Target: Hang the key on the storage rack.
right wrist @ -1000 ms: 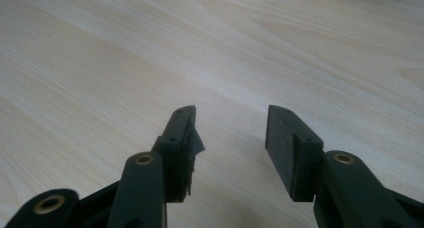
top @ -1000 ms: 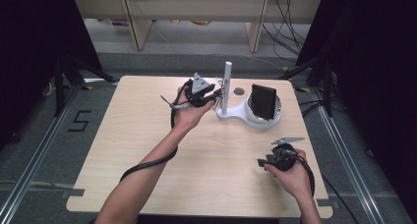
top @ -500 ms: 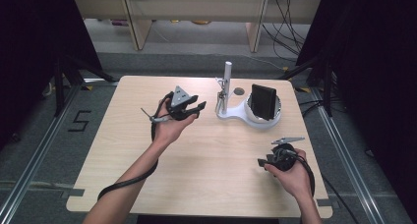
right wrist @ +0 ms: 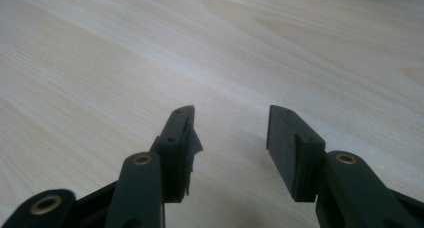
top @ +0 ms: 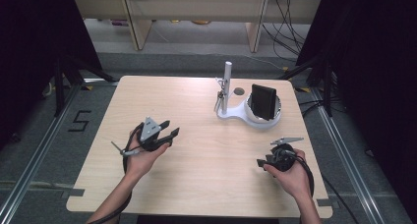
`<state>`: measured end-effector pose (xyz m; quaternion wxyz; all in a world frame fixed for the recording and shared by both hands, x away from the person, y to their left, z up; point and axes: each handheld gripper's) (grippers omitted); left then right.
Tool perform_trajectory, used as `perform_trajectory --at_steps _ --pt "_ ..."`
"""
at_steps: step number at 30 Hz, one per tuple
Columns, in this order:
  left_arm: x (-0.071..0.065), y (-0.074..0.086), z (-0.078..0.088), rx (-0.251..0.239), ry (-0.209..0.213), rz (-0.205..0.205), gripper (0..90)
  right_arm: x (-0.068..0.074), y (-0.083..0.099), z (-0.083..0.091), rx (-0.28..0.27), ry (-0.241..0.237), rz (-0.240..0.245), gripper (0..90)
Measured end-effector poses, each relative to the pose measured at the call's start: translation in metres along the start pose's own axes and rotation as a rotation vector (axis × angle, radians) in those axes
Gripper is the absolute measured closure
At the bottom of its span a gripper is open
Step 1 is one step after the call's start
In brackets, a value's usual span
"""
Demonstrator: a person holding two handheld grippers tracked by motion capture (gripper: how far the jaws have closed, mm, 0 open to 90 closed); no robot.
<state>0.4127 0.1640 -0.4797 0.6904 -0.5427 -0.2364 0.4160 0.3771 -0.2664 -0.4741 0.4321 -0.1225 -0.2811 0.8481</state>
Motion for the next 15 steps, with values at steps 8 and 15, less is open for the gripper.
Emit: perform_trajectory --at_steps 8,15 --pt "0.008 0.038 0.023 -0.002 -0.019 0.073 50.6 0.003 0.000 -0.004 0.009 -0.006 0.010 54.7" --pt "0.008 0.049 0.031 -0.016 0.001 0.113 46.3 0.004 0.001 -0.002 0.000 -0.010 0.010 54.3"
Point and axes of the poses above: each handheld gripper's, and its own axes: z roughly backward along the jaws, y roughly out of its underside, x roughly to its left, and after that the axes turned 12 degrees about z, right-handed
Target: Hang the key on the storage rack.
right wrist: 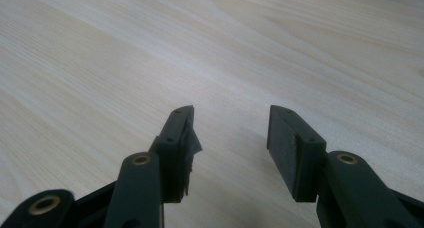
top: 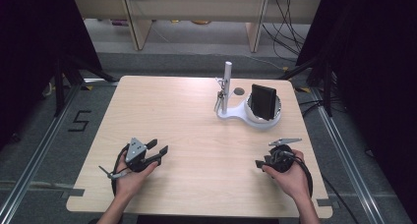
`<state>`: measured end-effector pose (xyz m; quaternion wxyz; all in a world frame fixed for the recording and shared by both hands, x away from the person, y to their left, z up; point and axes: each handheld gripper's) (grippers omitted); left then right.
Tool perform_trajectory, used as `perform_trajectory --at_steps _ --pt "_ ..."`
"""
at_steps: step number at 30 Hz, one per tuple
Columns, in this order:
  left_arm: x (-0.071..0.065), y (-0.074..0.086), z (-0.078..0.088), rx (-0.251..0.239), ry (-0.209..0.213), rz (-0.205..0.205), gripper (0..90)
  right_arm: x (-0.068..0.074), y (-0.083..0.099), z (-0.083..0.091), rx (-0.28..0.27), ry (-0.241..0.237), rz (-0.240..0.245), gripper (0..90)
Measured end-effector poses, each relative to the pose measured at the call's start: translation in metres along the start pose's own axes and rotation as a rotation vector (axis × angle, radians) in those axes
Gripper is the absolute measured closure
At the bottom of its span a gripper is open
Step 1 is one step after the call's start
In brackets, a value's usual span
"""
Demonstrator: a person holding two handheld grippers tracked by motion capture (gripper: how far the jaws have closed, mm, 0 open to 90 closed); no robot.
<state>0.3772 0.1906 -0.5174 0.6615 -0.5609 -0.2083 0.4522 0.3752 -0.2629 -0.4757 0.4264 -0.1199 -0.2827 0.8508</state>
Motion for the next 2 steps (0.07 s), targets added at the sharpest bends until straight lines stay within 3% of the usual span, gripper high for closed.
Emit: perform_trajectory --at_steps 2 --pt "-0.0016 -0.0010 0.0003 0.001 -0.004 -0.005 44.2 -0.0005 0.0001 0.0000 -0.005 0.006 -0.008 54.2"
Point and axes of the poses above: each handheld gripper's, and its own axes: z roughly backward along the jaws, y roughly out of its underside, x roughly to its left, and after that the axes turned 12 degrees about z, right-handed
